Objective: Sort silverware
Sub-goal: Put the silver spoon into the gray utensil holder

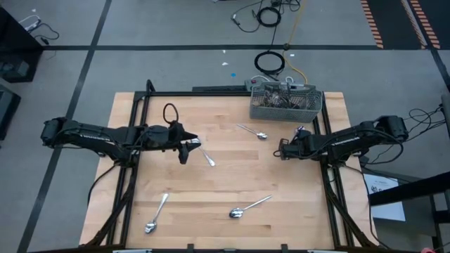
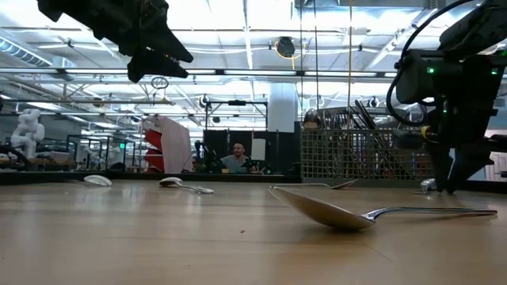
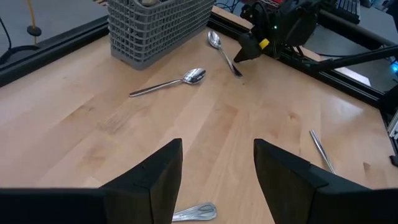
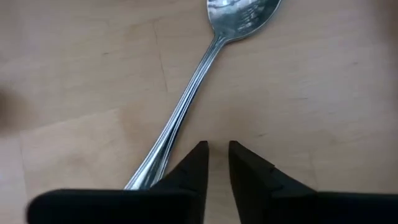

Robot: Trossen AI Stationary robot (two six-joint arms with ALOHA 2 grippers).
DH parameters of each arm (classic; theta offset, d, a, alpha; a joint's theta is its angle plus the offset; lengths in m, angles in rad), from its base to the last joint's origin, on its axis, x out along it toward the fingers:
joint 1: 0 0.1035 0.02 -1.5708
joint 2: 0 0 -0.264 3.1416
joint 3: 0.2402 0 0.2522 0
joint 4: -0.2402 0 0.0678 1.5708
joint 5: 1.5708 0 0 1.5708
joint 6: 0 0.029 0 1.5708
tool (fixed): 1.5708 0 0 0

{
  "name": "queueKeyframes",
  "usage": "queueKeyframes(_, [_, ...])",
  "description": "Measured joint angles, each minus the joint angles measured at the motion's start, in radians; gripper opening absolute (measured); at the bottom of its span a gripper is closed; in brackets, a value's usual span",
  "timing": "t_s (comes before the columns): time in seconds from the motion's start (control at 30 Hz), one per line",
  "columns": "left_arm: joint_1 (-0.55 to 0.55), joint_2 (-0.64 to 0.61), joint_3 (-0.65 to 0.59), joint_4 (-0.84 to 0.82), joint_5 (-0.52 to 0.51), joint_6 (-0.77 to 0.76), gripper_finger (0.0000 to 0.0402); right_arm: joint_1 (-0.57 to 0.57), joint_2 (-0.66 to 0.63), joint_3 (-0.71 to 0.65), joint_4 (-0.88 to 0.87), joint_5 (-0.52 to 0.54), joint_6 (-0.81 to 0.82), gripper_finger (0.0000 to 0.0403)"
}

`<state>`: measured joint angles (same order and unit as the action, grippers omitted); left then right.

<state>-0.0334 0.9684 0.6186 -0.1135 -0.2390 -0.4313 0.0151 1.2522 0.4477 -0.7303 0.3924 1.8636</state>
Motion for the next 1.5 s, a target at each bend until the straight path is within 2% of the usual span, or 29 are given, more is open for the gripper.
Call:
queueKeyframes(0.3, [0.0, 0.0, 0.0, 0.0, -0.001, 0.003, 0.0205, -0.002, -0.026, 0.001, 0.01, -0.006, 0.019, 0.0157])
queueKeyframes(0.5, [0.0, 0.0, 0.0, 0.0, -0.001, 0.001, 0.0205, -0.001, -0.125, 0.001, -0.005, 0.008, 0.048, 0.0189])
queueKeyframes(0.67, [0.0, 0.0, 0.0, 0.0, -0.001, 0.001, 0.0205, -0.006, -0.168, 0.001, 0.004, 0.162, 0.116, 0.0183])
queueKeyframes(0.87, [0.0, 0.0, 0.0, 0.0, -0.001, 0.021, 0.0205, -0.06, -0.11, 0.001, 0.021, 0.209, 0.121, 0.0164])
queueKeyframes(1.03, [0.001, 0.0, 0.0, 0.0, -0.001, 0.046, 0.0205, -0.102, -0.019, 0.001, 0.092, 0.201, 0.053, 0.016])
queueKeyframes(1.17, [0.001, 0.0, 0.0, 0.0, 0.0, 0.049, 0.0205, -0.113, 0.075, 0.002, 0.097, 0.141, 0.049, 0.016])
queueKeyframes(1.33, [0.001, 0.0, 0.0, 0.0, 0.001, 0.048, 0.0205, -0.112, 0.183, 0.011, 0.128, 0.162, 0.048, 0.0159])
queueKeyframes(1.43, [0.001, 0.0, 0.0, 0.0, 0.002, 0.048, 0.0205, -0.106, 0.202, 0.015, 0.132, 0.159, 0.016, 0.0141])
queueKeyframes(1.5, [0.001, 0.0, 0.0, 0.0, 0.002, 0.047, 0.0205, -0.095, 0.198, 0.027, 0.103, 0.146, 0.007, 0.0112])
